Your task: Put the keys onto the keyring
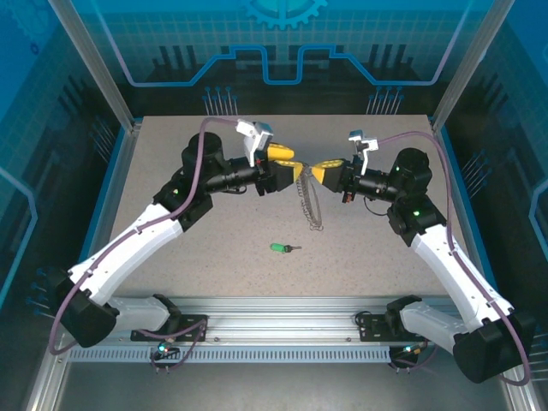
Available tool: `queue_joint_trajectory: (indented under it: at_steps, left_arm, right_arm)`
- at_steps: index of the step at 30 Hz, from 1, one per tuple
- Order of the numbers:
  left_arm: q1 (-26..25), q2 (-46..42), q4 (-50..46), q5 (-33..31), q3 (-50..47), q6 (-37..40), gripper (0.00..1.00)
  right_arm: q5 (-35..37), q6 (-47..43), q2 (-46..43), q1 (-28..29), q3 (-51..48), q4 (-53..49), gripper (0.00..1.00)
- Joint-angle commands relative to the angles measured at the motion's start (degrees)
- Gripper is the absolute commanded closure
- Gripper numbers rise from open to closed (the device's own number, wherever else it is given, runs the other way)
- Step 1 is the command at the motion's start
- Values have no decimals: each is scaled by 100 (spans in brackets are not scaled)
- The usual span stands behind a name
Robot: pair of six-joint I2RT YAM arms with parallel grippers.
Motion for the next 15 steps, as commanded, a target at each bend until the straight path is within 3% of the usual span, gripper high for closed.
queue_joint_trajectory:
  at_steps: [1,15]
  left_arm:
    - [-19,-128,1040,-242,-415,-754,45]
    - [-24,227,2962,503,-1079,-2164,53]
  right_arm:
    - [152,308,-97,-4,-94,643,100]
    - [500,791,-277,17,-188,1079,100]
